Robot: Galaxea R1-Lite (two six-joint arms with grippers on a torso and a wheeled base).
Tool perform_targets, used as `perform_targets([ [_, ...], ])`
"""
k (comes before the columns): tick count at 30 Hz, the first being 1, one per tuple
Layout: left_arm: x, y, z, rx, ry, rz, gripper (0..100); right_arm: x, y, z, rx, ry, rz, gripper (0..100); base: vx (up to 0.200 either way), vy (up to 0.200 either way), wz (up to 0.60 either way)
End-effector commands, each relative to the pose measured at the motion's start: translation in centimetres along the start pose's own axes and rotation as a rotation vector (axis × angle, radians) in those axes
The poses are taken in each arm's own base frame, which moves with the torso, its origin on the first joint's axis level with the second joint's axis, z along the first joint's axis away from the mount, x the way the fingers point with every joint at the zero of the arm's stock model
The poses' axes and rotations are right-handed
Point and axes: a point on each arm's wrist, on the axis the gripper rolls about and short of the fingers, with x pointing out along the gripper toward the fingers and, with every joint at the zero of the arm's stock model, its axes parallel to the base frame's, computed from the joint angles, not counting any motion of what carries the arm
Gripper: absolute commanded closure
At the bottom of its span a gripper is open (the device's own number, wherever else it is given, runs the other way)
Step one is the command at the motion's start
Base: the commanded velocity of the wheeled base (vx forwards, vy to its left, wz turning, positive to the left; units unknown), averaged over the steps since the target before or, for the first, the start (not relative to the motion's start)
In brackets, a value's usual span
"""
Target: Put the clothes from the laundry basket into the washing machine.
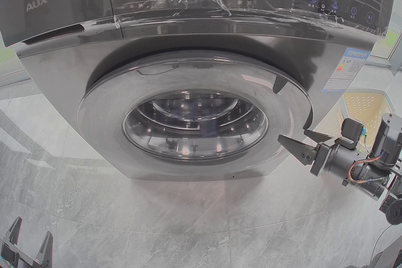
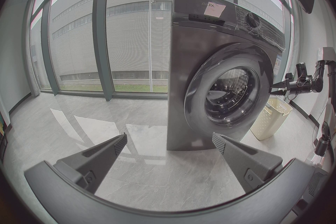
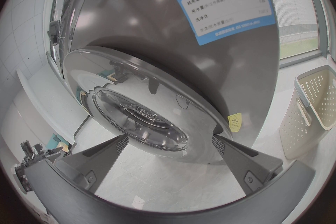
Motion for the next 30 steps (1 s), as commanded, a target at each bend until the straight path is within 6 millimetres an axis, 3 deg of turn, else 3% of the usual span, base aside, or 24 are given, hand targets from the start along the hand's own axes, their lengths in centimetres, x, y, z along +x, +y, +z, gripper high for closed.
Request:
perform_targets([
  [1,0.0,0.0,-0.5,0.002,0.002,0.0,0,-3.9,0.9,-2.4,-0.046,0.098,0.097,0,0.0,0.0,0.0],
  [2,0.0,0.0,-0.5,0.002,0.002,0.0,0,-3.9,0.9,-2.4,-0.046,0.098,0.097,0,0.0,0.0,0.0],
  [3,0.0,0.0,-0.5,0.0,0.002,0.001,0,-6.1,1.1,-2.2,-0.072,0.069,0.138,0,0.0,0.0,0.0],
  [6,0.0,0.0,-0.5,0.0,0.002,0.001,0,-9.0,1.5,-1.8,-0.122,0.002,0.187,0,0.0,0.0,0.0],
  [10,0.0,0.0,-0.5,-0.001,0.002,0.001,0,-11.3,0.8,-1.7,-0.153,-0.059,0.157,0,0.0,0.0,0.0],
  [16,0.0,0.0,-0.5,-0.001,0.003,0.002,0,-15.2,-1.2,-1.5,-0.19,-0.176,-0.083,0,0.0,0.0,0.0],
  [20,0.0,0.0,-0.5,-0.003,0.002,0.001,0,-18.1,-1.5,-1.6,-0.213,-0.265,-0.217,0,0.0,0.0,0.0],
  [27,0.0,0.0,-0.5,-0.003,0.002,0.001,0,-22.0,-0.9,-4.6,-0.244,-0.277,-0.29,0,0.0,0.0,0.0],
  [30,0.0,0.0,-0.5,-0.003,0.002,0.001,0,-23.4,-1.0,-7.2,-0.257,-0.234,-0.345,0,0.0,0.0,0.0],
])
